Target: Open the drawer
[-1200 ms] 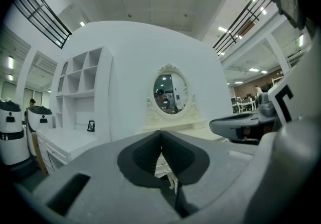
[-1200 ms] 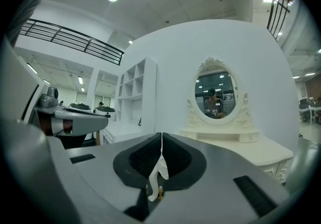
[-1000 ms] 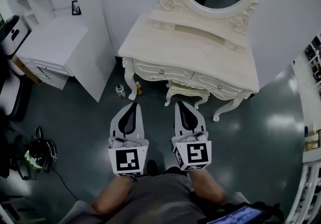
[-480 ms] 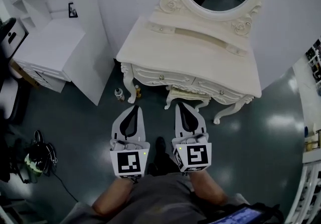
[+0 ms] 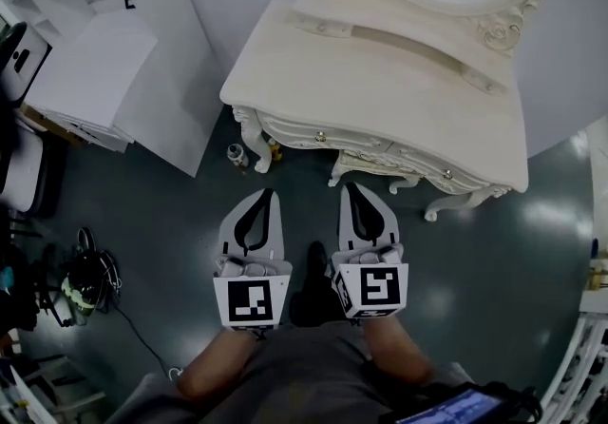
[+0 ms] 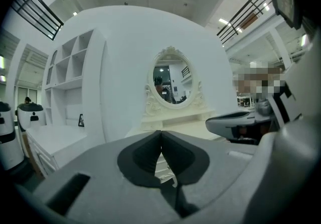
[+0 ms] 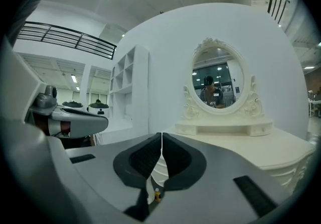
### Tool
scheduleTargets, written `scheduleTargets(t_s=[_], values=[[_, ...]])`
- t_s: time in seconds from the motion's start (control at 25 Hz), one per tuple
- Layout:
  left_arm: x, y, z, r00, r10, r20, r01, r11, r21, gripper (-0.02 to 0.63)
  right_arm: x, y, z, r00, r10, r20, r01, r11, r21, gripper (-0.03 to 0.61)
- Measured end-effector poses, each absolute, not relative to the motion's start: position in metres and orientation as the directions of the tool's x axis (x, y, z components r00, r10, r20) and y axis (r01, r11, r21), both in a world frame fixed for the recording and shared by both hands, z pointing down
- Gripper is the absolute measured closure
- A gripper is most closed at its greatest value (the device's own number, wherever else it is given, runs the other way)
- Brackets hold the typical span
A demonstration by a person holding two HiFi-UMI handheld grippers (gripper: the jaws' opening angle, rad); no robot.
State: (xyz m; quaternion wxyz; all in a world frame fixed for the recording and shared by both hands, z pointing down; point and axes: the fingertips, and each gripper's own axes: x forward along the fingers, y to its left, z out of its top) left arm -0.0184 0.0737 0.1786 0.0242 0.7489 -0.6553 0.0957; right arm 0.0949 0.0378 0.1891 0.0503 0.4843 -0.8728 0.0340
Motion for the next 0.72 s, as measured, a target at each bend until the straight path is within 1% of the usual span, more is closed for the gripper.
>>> scheduleTargets(t_s=[0.2,0.48,0.72], values=[[-0.016,0.023,0.183,0.114,-0.976,0.187,-0.985,-0.135,-0.104,0.598,0.096,-0.015,0.196,-0.529,-0.84,0.12,-0.847,0.53,-0.03,0.563],[-0.014,-0.027,0.149,0.111,-0.987,0.116,-0.983,-0.127,-0.133,0.598,0.094,-0.064,0.169,-0.541,-0.838,0.072,-0.84,0.542,-0.015,0.563],[-0.023,-0.047,0.123,0.106,-0.992,0.064,-0.985,-0.113,-0.132,0.598,0.084,-0.089,0.137,-0.545,-0.838,0.018,-0.838,0.545,0.029,0.563]])
